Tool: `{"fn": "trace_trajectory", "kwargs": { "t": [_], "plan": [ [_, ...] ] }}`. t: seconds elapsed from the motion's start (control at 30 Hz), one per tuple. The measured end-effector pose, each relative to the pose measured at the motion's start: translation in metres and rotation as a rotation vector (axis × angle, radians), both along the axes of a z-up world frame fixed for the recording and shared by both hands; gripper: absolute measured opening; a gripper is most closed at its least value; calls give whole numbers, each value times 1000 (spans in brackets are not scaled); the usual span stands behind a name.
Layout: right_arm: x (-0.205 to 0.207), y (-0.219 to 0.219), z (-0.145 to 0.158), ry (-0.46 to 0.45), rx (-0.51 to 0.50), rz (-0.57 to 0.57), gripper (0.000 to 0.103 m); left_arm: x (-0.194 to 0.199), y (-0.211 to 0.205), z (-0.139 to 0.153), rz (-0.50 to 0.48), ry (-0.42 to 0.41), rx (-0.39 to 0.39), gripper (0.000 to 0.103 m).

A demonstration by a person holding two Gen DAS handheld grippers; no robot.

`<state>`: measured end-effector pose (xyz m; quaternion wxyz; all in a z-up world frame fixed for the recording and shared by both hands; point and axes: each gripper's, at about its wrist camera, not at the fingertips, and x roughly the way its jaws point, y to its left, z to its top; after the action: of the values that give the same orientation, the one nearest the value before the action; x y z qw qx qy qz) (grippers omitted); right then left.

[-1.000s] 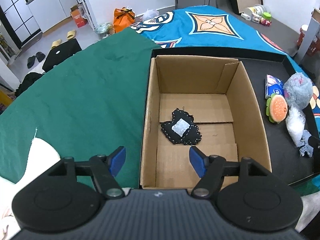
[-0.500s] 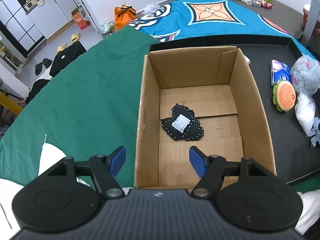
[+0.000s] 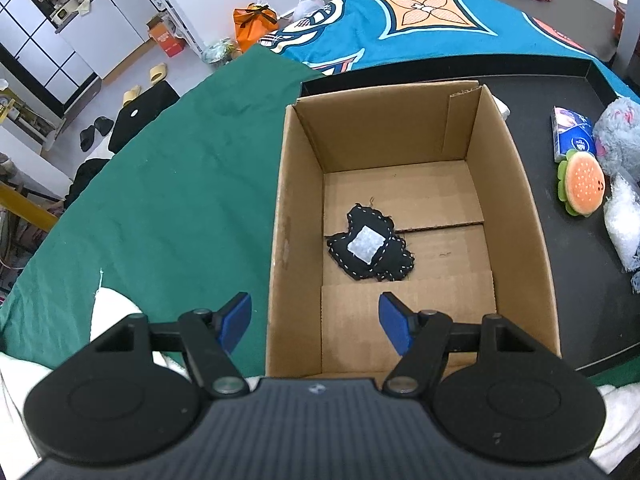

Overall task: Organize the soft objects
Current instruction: 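Move the right tool back to the blue denim plush, then close the right gripper on the blue denim plush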

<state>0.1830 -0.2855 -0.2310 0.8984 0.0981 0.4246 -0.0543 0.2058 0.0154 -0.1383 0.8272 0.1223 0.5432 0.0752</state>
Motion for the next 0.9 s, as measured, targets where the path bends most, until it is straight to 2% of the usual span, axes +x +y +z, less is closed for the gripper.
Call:
{"fn": "trace_trajectory", "kwargs": {
  "t": [0.23,0.3,0.37,0.47,0.53,0.73,0.9],
  "plan": [
    [2,4,-3,17,-15,11,35,-3,1,3,0,-19,-4,69],
    [0,7,-1,14,-30,19,33,-4,3,6,4,-31,-14,69],
    [-2,9,1,9,-37,30,26,-5,5,8,8,-42,-24,69],
    [-6,7,7,6,11,34,24,-9,7,11,8,-60,-39,69],
    [-9,10,12,-8,-14,36,23,-12,10,14,8,-70,-49,69],
    [-17,13,27,-26,13,41,23,-18,20,20,30,-107,-92,69],
    [-20,24,45,-63,-5,57,24,-19,24,21,25,-119,-117,69]
  ]
}}
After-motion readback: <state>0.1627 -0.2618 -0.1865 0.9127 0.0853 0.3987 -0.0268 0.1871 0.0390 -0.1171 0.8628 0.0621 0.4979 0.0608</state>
